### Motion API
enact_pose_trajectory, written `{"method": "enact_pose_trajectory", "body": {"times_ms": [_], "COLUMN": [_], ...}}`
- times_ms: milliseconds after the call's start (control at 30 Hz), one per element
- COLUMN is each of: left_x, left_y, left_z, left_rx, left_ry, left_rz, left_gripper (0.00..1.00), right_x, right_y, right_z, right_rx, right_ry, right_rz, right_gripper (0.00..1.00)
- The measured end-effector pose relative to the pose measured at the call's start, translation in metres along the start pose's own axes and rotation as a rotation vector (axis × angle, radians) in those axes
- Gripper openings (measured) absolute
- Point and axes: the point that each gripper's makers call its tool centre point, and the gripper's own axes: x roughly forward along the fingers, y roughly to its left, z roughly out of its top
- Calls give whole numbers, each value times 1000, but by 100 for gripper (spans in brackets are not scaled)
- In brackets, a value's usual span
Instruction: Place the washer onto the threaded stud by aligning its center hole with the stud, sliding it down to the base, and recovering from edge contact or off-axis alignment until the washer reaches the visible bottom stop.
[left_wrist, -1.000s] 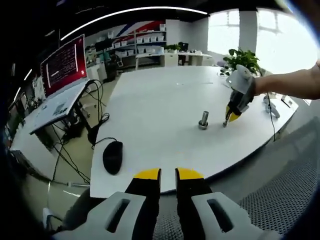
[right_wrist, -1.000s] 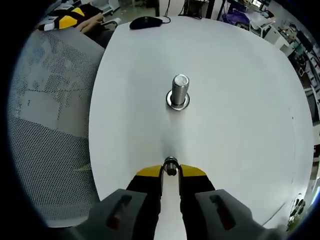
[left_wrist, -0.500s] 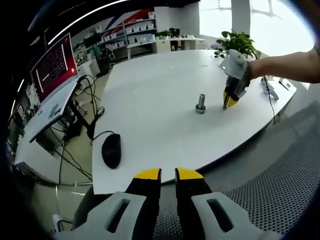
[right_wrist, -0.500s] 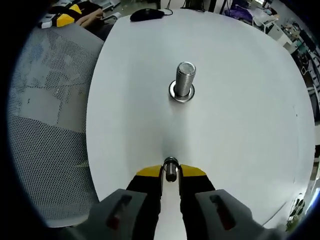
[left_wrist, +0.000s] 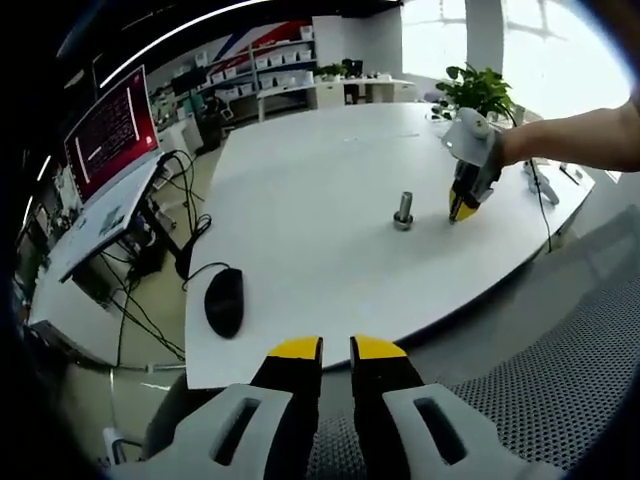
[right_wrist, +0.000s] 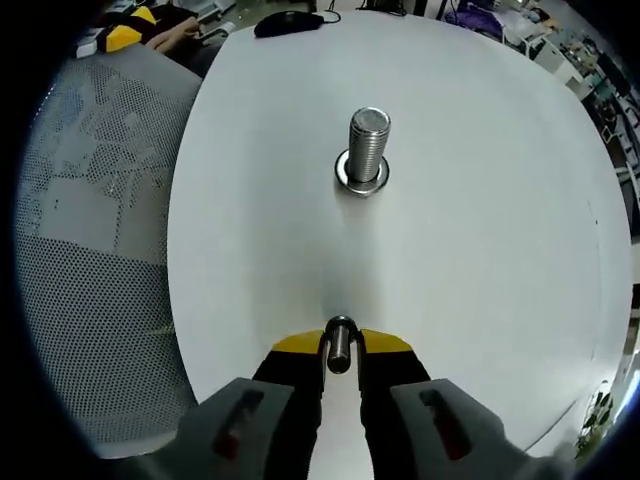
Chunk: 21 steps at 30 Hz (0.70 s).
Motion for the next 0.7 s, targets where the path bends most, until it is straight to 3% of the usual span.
{"method": "enact_pose_trajectory", "body": {"times_ms": [200,367,700], "left_x": [0,0,0], "left_y": [0,0,1], "left_z": [0,0,-1], "left_rx": [-1,-3,-4], "left_ry": [-1,0,3], "left_rz": [0,1,4], "left_gripper": [9,9,9], "right_x": [1,1,-13], "right_y": [0,-11,-18], "right_z": [0,3,2], "right_rx": [-14,-7,11], "right_ry": [5,-19,-69], "right_rz": [23,-9,-33], "right_gripper": [15,29,32]}}
